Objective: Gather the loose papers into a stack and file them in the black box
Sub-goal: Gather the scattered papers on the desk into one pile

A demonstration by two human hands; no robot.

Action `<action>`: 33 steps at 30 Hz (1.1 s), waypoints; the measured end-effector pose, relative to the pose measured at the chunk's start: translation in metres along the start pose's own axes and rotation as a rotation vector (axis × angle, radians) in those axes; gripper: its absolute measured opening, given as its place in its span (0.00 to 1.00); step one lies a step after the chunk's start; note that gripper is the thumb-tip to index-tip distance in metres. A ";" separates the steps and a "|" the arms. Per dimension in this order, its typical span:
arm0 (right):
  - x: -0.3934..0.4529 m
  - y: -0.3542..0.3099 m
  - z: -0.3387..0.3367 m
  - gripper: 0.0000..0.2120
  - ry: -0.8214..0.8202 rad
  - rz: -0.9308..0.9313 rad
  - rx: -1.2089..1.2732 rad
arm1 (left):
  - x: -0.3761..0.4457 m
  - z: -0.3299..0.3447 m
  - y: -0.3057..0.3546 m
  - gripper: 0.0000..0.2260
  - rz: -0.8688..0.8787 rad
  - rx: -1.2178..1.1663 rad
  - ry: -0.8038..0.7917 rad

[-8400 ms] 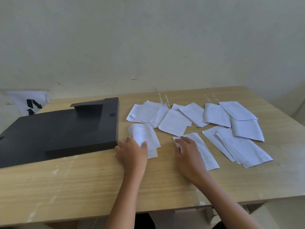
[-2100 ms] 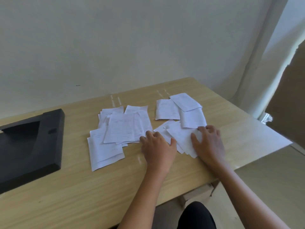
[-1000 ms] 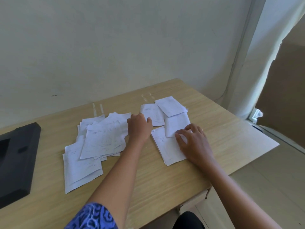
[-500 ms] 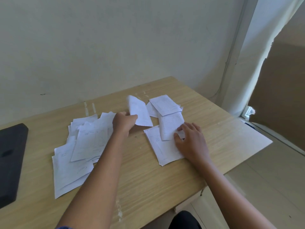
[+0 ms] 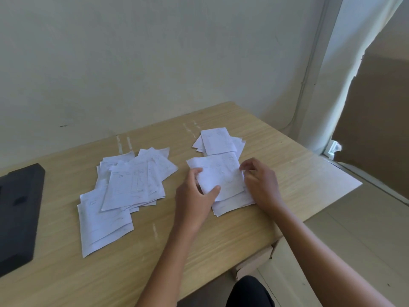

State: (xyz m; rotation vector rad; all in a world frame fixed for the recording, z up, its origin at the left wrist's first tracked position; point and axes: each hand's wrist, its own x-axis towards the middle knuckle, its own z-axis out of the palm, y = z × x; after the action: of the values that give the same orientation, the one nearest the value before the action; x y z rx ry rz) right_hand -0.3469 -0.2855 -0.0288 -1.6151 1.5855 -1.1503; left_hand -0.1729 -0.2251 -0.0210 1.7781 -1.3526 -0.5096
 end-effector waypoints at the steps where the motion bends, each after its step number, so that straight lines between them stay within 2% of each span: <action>1: 0.003 -0.003 -0.002 0.11 0.032 0.031 0.039 | -0.001 0.004 -0.002 0.24 0.068 0.135 0.039; 4: 0.028 -0.009 -0.007 0.09 0.106 0.094 0.052 | 0.002 0.015 -0.008 0.19 0.147 0.402 0.107; 7: 0.071 -0.012 -0.009 0.14 0.085 0.067 -0.087 | 0.007 0.021 -0.009 0.18 0.120 0.510 0.063; 10: 0.117 -0.019 0.001 0.18 -0.011 0.043 -0.268 | 0.009 0.022 -0.009 0.18 0.144 0.543 0.037; 15: 0.167 -0.021 0.028 0.27 -0.237 0.125 -0.565 | 0.010 0.023 -0.008 0.18 0.143 0.567 0.063; 19: 0.165 -0.016 0.034 0.26 -0.217 0.057 -0.712 | 0.010 0.024 -0.008 0.18 0.133 0.563 0.069; 24: 0.165 -0.018 0.032 0.20 -0.263 0.097 -0.700 | 0.011 0.024 -0.010 0.18 0.136 0.567 0.060; 29: 0.159 -0.029 0.033 0.30 -0.293 0.179 -0.671 | 0.010 0.023 -0.009 0.19 0.135 0.571 0.044; 33: 0.158 -0.033 0.034 0.27 -0.298 0.199 -0.651 | 0.010 0.023 -0.008 0.19 0.133 0.574 0.039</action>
State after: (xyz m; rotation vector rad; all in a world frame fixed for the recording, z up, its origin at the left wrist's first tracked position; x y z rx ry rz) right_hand -0.3152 -0.4419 0.0124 -1.8478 1.9697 -0.2668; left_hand -0.1810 -0.2424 -0.0393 2.1078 -1.6892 -0.0027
